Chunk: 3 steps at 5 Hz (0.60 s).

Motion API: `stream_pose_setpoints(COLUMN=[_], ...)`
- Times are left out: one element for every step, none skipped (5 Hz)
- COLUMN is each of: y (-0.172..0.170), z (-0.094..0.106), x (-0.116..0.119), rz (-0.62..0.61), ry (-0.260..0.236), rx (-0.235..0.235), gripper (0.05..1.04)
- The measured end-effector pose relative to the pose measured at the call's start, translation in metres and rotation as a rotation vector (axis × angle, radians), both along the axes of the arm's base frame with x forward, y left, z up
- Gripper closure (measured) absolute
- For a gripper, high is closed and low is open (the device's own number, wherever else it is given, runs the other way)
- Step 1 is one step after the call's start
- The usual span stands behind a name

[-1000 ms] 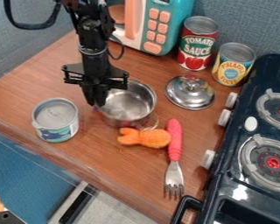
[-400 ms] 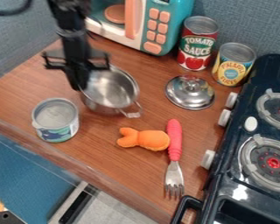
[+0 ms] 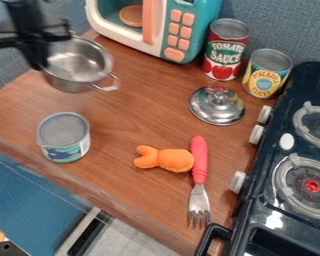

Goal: Grab the silver pot and put it on the left side of the can

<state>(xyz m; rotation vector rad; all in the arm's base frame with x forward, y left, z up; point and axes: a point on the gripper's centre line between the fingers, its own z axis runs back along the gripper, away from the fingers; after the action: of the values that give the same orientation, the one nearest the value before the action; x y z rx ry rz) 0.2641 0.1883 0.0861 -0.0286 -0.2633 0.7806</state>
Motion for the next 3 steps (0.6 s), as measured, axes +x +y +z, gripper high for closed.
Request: stream_pose_setpoints(y=[0.030,0.047,0.050], z=[0.003,-0.004,-0.014], x=[-0.022,-0.044,-0.058], rz=[0.081,0.126,0.150], ry=[0.006,0.008,0.025], rx=[0.017,0.019,0.020], gripper=[1.015,1.015,1.015])
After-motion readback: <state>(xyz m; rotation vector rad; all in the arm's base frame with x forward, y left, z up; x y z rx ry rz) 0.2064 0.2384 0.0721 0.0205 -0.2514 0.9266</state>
